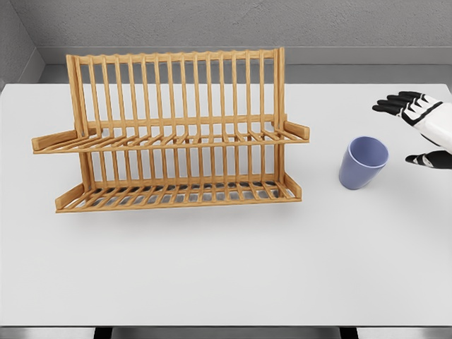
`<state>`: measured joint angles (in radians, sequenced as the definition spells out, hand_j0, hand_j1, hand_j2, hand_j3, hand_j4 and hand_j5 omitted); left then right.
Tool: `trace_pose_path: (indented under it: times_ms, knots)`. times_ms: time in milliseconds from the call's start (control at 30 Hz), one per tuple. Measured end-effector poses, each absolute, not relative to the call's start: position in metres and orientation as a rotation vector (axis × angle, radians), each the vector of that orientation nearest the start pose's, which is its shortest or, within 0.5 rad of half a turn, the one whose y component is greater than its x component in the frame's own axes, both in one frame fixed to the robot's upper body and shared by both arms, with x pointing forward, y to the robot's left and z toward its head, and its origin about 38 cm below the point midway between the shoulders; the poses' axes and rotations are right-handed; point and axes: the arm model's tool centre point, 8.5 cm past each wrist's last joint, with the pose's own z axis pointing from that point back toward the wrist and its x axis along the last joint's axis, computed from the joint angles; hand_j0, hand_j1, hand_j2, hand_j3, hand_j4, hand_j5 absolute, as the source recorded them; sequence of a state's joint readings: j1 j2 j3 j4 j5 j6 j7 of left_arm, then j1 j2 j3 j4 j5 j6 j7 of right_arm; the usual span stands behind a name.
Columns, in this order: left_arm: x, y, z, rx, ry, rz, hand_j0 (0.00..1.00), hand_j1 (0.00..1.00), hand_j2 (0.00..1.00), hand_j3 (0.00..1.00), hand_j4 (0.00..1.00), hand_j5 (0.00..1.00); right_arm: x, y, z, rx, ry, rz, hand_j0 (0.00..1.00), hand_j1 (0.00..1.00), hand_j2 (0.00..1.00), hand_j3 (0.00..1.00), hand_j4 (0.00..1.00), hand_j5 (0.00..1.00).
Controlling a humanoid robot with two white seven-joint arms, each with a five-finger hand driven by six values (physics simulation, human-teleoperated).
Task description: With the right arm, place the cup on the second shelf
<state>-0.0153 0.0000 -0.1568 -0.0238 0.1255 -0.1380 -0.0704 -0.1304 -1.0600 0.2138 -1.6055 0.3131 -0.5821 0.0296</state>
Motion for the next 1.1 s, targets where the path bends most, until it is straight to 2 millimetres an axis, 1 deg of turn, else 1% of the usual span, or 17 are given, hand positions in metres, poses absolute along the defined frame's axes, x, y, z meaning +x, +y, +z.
trace_pose_path:
  times_ms: [167,200,267,333,367,467,500,600,667,733,867,900,933,967,1033,1100]
  knots:
    - [0.032,0.264,-0.261,0.011,-0.174,-0.045,1.00,1.00,1.00,1.00,1.00,1.00,0.364,-0.405,0.245,-0.686,-1.695,1.624,1.00,1.00,1.00,1.00,1.00,1.00]
    - [0.033,0.264,-0.261,0.011,-0.175,-0.045,1.00,1.00,1.00,1.00,1.00,1.00,0.369,-0.405,0.256,-0.709,-1.679,1.649,1.00,1.00,1.00,1.00,1.00,1.00]
    - [0.032,0.264,-0.261,0.011,-0.174,-0.045,1.00,1.00,1.00,1.00,1.00,1.00,0.376,-0.404,0.268,-0.702,-1.584,1.738,1.00,1.00,1.00,1.00,1.00,1.00]
    - [0.032,0.264,-0.261,0.011,-0.174,-0.045,1.00,1.00,1.00,1.00,1.00,1.00,0.378,-0.405,0.266,-0.663,-1.457,1.827,1.00,1.00,1.00,1.00,1.00,1.00]
    - [0.032,0.264,-0.261,0.011,-0.174,-0.045,1.00,1.00,1.00,1.00,1.00,1.00,0.380,-0.404,0.270,-0.654,-1.412,1.863,1.00,1.00,1.00,1.00,1.00,1.00]
    - [0.033,0.264,-0.261,0.011,-0.174,-0.045,1.00,1.00,1.00,1.00,1.00,1.00,0.396,-0.393,0.293,-0.667,-1.345,1.956,1.00,1.00,1.00,1.00,1.00,1.00]
    - [0.032,0.264,-0.261,0.012,-0.174,-0.045,1.00,1.00,1.00,1.00,1.00,1.00,0.401,-0.389,0.292,-0.648,-1.330,1.969,1.00,1.00,1.00,1.00,1.00,1.00]
    - [0.032,0.264,-0.261,0.011,-0.174,-0.045,1.00,1.00,1.00,1.00,1.00,1.00,0.404,-0.381,0.256,-0.531,-1.244,2.008,1.00,1.00,1.00,1.00,1.00,1.00]
    - [0.032,0.264,-0.261,0.011,-0.174,-0.045,1.00,1.00,1.00,1.00,1.00,1.00,0.403,-0.379,0.243,-0.491,-1.214,2.019,1.00,1.00,1.00,1.00,1.00,1.00]
    - [0.032,0.264,-0.261,0.011,-0.174,-0.045,1.00,1.00,1.00,1.00,1.00,1.00,0.408,-0.377,0.249,-0.502,-1.215,2.021,1.00,1.00,1.00,1.00,1.00,1.00]
    - [0.032,0.264,-0.261,0.011,-0.174,-0.045,1.00,1.00,1.00,1.00,1.00,1.00,0.410,-0.376,0.248,-0.504,-1.204,2.013,1.00,1.00,1.00,1.00,1.00,1.00]
    - [0.033,0.264,-0.261,0.011,-0.174,-0.045,1.00,1.00,1.00,1.00,1.00,1.00,0.412,-0.375,0.250,-0.508,-1.209,2.013,1.00,1.00,1.00,1.00,1.00,1.00]
    - [0.032,0.264,-0.261,0.011,-0.174,-0.045,1.00,1.00,1.00,1.00,1.00,1.00,0.416,-0.372,0.257,-0.521,-1.224,2.013,1.00,1.00,1.00,1.00,1.00,1.00]
    - [0.032,0.264,-0.261,0.011,-0.174,-0.045,1.00,1.00,1.00,1.00,1.00,1.00,0.418,-0.369,0.255,-0.513,-1.225,2.015,1.00,1.00,1.00,1.00,1.00,1.00]
    - [0.032,0.264,-0.261,0.011,-0.174,-0.045,1.00,1.00,1.00,1.00,1.00,1.00,0.419,-0.365,0.243,-0.480,-1.213,2.019,1.00,1.00,1.00,1.00,1.00,1.00]
    - [0.032,0.264,-0.261,0.011,-0.174,-0.045,1.00,1.00,1.00,1.00,1.00,1.00,0.420,-0.362,0.236,-0.460,-1.204,2.022,1.00,1.00,1.00,1.00,1.00,1.00]
